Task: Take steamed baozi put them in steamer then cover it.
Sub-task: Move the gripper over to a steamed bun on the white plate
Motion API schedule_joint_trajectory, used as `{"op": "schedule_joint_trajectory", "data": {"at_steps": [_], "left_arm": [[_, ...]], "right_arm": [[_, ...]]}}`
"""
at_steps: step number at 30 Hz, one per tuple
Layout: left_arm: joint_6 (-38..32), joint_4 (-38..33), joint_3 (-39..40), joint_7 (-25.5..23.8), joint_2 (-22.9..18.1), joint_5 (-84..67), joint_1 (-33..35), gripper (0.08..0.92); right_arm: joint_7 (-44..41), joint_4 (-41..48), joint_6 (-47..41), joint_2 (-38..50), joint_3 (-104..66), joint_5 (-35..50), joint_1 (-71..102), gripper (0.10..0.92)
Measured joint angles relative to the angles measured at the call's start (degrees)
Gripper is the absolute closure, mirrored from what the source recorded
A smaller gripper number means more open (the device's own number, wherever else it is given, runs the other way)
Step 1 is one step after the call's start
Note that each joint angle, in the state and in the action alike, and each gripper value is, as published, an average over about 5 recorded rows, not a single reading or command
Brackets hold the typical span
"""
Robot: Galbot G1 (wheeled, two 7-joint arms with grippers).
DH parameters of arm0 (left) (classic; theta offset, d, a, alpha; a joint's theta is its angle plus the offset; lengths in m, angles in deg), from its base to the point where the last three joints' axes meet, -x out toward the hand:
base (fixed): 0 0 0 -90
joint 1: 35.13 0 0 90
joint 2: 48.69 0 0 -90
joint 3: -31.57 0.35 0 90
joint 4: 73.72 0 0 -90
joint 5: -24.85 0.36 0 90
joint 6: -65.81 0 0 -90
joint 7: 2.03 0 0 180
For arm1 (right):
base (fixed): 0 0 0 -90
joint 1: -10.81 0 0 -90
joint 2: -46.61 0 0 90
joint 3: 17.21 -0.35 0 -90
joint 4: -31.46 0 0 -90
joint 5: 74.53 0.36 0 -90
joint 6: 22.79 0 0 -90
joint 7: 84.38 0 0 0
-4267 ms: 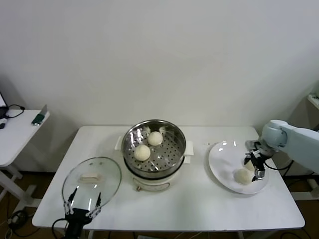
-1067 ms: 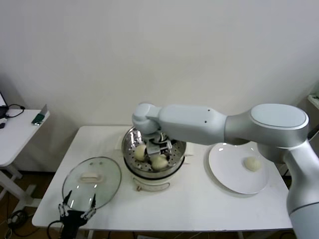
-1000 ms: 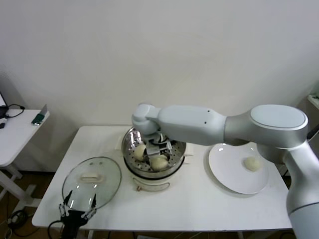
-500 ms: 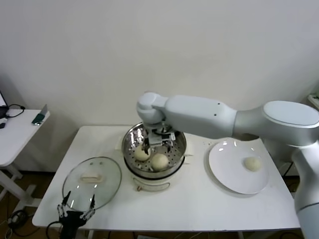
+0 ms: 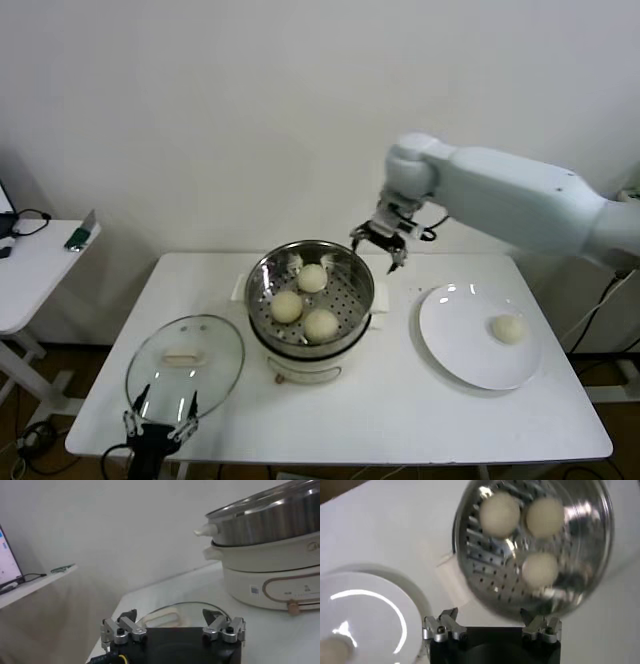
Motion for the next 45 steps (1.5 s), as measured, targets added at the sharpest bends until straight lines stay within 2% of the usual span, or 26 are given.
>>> {"op": "schedule_joint_trajectory", "data": {"at_steps": [8, 16, 29, 45], "left_arm": [[0.3, -0.2, 0.3, -0.3, 0.2, 0.3, -0.8, 0.177], [0.7, -0.6, 0.8, -0.3, -0.1, 1.5, -1.0, 0.177], [1.1, -0.1, 0.7, -0.4, -0.9, 3.1, -1.2, 0.177], [1.5, 0.9, 0.3, -0.4, -0.9, 3.4, -2.3, 0.177]], "right_arm": [[1.8, 2.6, -8.5, 12.1, -6.6, -0.4, 9.9, 0.203], [1.1, 9.2, -10.6, 16.5, -16.2, -6.1, 21.6, 0.203], [0.3, 20.4, -10.8, 14.5, -25.8, -13.4, 30.7, 0.203], [0.5, 29.4, -10.1, 7.3, -28.4, -16.8, 33.0, 0.203]]}}
